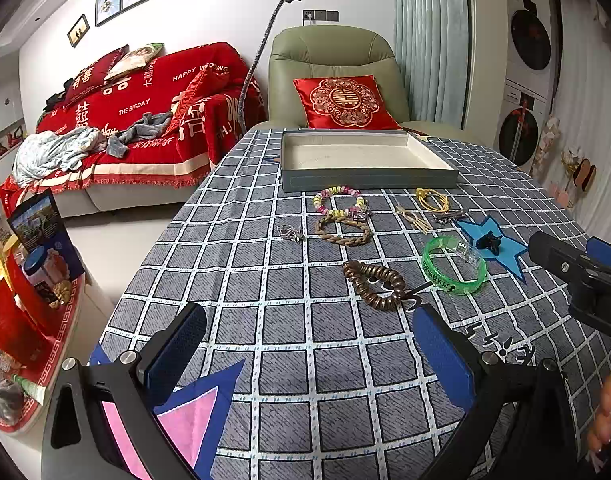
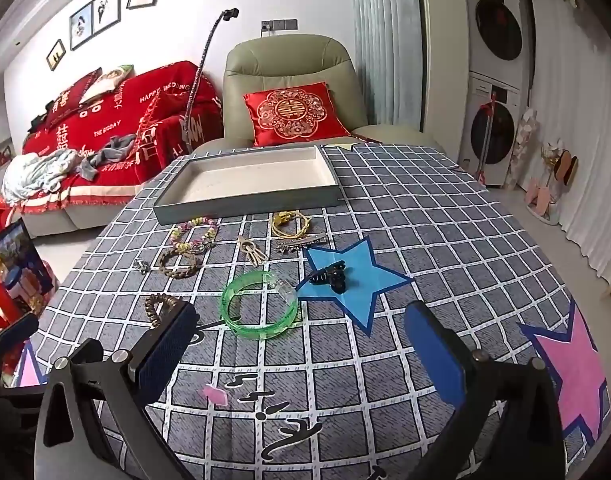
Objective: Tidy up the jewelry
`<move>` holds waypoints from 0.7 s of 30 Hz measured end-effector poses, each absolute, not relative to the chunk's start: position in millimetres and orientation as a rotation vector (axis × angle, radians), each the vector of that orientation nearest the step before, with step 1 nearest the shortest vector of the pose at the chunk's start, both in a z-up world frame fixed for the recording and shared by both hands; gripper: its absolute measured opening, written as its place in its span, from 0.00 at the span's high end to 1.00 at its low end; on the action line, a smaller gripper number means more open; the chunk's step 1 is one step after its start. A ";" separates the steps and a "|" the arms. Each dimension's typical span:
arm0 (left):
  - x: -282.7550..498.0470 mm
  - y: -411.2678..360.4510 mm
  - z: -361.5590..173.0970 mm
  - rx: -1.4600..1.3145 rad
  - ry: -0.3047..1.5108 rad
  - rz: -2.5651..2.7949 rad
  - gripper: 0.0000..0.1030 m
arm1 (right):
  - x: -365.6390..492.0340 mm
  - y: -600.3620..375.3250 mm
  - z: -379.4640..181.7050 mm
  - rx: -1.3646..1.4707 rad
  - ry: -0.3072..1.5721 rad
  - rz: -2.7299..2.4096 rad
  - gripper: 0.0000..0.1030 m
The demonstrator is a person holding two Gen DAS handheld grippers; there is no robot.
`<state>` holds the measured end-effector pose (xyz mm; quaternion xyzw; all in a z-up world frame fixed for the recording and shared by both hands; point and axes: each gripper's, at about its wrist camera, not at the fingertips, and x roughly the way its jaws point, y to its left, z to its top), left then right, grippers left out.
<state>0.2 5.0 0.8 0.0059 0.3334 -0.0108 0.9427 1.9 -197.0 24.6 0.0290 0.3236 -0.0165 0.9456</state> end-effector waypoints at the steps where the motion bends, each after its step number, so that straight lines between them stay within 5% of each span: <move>1: 0.2 5.1 1.0 0.012 0.680 -0.022 0.00 | 1.9 -196.9 24.6 0.060 0.659 -0.034 0.00; 21: -0.9 5.3 0.5 0.006 0.681 -0.017 0.00 | -1.3 -196.2 27.4 0.065 0.647 -0.025 0.00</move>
